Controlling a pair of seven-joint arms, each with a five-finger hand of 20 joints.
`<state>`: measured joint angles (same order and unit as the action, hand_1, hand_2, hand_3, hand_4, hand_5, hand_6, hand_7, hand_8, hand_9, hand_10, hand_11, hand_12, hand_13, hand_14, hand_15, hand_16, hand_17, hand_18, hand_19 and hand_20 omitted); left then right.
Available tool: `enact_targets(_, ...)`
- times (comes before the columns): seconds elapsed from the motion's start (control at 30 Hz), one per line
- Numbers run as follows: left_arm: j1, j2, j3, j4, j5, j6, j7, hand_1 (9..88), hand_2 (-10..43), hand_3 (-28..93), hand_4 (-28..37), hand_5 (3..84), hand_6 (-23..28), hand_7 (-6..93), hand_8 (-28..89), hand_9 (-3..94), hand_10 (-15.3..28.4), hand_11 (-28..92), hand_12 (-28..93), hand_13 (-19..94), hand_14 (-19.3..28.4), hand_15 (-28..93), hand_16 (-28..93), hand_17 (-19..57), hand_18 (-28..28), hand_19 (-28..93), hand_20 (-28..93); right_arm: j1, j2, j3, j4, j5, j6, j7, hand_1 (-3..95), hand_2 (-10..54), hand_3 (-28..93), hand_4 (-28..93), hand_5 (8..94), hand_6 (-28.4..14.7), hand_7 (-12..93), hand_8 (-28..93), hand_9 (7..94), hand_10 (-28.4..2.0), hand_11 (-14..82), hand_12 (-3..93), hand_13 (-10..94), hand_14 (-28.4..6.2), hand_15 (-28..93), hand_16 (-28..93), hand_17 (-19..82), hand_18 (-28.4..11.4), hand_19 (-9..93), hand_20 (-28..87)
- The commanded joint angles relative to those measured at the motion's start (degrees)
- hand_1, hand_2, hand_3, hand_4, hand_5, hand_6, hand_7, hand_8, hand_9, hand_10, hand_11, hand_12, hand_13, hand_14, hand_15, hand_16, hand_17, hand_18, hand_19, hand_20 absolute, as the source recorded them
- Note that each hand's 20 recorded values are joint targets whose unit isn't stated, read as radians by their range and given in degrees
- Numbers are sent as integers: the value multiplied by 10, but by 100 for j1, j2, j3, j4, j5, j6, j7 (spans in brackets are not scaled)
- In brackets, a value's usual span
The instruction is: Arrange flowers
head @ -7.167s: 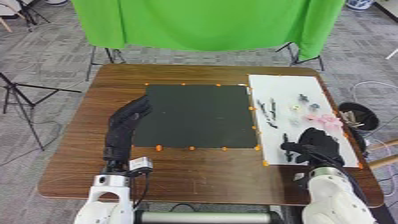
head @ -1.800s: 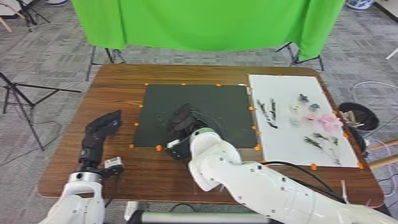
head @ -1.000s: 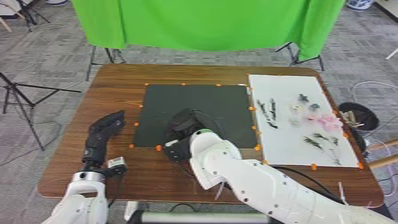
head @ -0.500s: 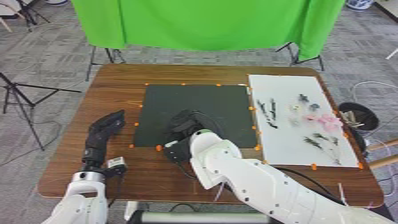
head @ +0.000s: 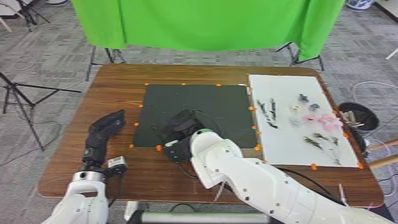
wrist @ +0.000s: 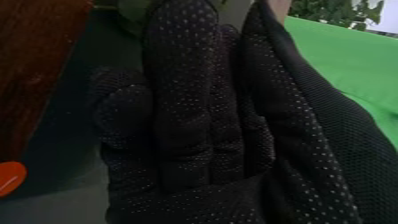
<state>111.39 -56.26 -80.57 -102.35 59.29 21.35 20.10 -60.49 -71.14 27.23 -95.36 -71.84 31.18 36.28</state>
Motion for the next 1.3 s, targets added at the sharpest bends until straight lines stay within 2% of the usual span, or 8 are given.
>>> enact_targets(0.03,139,-73,-7,39,-29,-77,-62,258,-68,716,-218,460,22,167,-81,411,125,181,102,354,159,185,-3,58,105,121,135,47,148,-185,-14,-872,-268,-53,524,-95,633,22,733,-55,197,127,845,-151,111,188,937,-50,360,188,746,-69,657,408)
enact_targets(0.13,147,-77,-19,38,-35,-79,-57,257,-69,718,-219,460,22,167,-81,411,125,182,103,354,159,184,-3,58,105,121,135,61,251,-287,-47,-1052,-407,-32,488,-95,636,23,725,-58,200,149,822,-162,140,153,937,-54,363,192,746,-70,657,417)
enact_targets(0.27,153,-91,-36,47,-37,-102,-51,256,-69,717,-219,460,23,167,-80,410,125,182,103,354,160,186,-2,58,105,120,135,97,417,-512,-126,-1321,-533,-31,401,-47,664,17,704,-60,194,135,811,-168,142,141,937,-62,384,197,749,-77,668,426)
enact_targets(0.4,139,-98,-44,60,-32,-120,-63,257,-68,716,-219,461,23,166,-81,411,125,182,103,353,161,185,-3,58,105,120,135,108,495,-608,-239,-1293,-675,-16,320,22,693,2,677,-58,197,-32,804,-177,137,139,937,-67,404,191,749,-81,694,406)
enact_targets(0.47,140,-104,-43,62,-26,-130,-64,257,-67,715,-219,459,23,166,-80,411,125,182,103,354,161,186,-2,58,105,121,135,109,511,-627,-280,-1355,-811,-43,294,44,691,1,653,-61,182,-59,801,-182,133,137,937,-71,410,190,749,-82,700,400)
enact_targets(0.83,85,-106,1,91,-15,-164,-67,258,-67,715,-217,459,23,167,-80,410,125,182,103,354,160,185,-3,58,105,121,135,92,508,-523,-522,-805,-1153,-207,256,64,680,-11,531,-78,103,-48,778,-198,113,127,937,-77,405,192,740,-88,718,376)
enact_targets(1.03,100,-119,-21,90,-12,-178,-70,258,-68,716,-219,459,23,167,-80,410,124,182,103,354,159,184,-3,58,105,121,135,36,516,-428,-514,-769,-1150,-211,247,72,679,-18,511,-81,95,-44,769,-199,109,125,937,-80,396,196,734,-91,723,360)
enact_targets(1.3,117,-123,-52,90,-17,-180,-63,258,-67,715,-219,459,23,167,-81,411,125,182,103,354,159,184,-2,58,104,120,135,60,584,28,-779,-588,-739,-577,243,72,682,-20,520,-83,98,-41,778,-197,120,129,937,-80,394,199,732,-92,733,339)
